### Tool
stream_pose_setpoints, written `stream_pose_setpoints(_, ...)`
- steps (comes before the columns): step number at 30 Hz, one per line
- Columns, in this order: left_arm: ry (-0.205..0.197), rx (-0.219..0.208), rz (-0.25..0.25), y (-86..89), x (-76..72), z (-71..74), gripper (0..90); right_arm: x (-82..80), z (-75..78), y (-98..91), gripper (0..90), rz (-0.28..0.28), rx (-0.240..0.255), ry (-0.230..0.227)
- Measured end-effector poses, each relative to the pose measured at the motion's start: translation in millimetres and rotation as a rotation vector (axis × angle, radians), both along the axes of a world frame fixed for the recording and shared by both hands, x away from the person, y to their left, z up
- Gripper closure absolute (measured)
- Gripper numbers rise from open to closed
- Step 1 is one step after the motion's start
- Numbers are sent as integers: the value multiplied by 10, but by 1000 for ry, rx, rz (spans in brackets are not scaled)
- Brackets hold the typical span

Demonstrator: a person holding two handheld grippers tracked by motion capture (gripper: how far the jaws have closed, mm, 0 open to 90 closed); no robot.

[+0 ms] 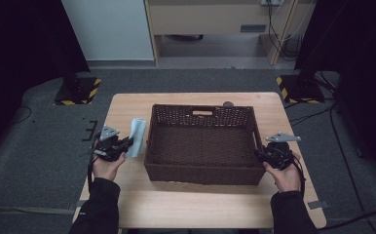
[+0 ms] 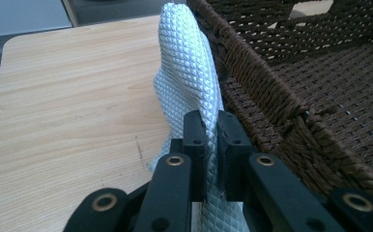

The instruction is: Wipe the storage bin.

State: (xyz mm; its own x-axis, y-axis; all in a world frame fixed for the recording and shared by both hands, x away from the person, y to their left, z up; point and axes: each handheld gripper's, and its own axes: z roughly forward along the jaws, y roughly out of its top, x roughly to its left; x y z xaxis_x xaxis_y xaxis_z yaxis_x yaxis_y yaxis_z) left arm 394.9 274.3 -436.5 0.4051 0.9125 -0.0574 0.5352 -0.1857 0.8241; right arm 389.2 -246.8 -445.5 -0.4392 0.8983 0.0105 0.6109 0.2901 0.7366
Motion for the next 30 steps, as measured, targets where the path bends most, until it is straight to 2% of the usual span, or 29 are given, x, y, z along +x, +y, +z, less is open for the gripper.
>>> stream_pose_setpoints(9,-23,15,-8,28,-2,82,834,-74,0,38,694,46,18,-5)
stream_pose_setpoints(11,-27,36,-6,17,16,104,834,-88,-1,42,695,44,11,-9)
stream_pose_setpoints(13,-31,63,1,8,70,123,834,-101,3,52,694,37,8,-5)
stream_pose_setpoints(14,-28,66,5,10,105,130,834,-103,3,55,693,41,-4,-10)
stream_pose_setpoints(17,-20,86,24,9,222,135,835,-106,-1,52,690,38,3,-12)
stream_pose_setpoints(18,-19,83,31,-5,279,120,835,-106,-2,47,688,40,6,-11)
stream_pose_setpoints(21,-3,112,24,-45,408,60,835,-110,-8,41,684,38,21,-10)
stream_pose_setpoints(24,18,122,19,-79,522,-35,836,-110,-11,41,684,40,16,-18)
stream_pose_setpoints(29,81,118,-15,-139,599,-258,837,-110,-12,39,682,42,18,-19)
stream_pose_setpoints(30,96,130,-29,-161,599,-317,837,-110,-12,39,681,41,18,-19)
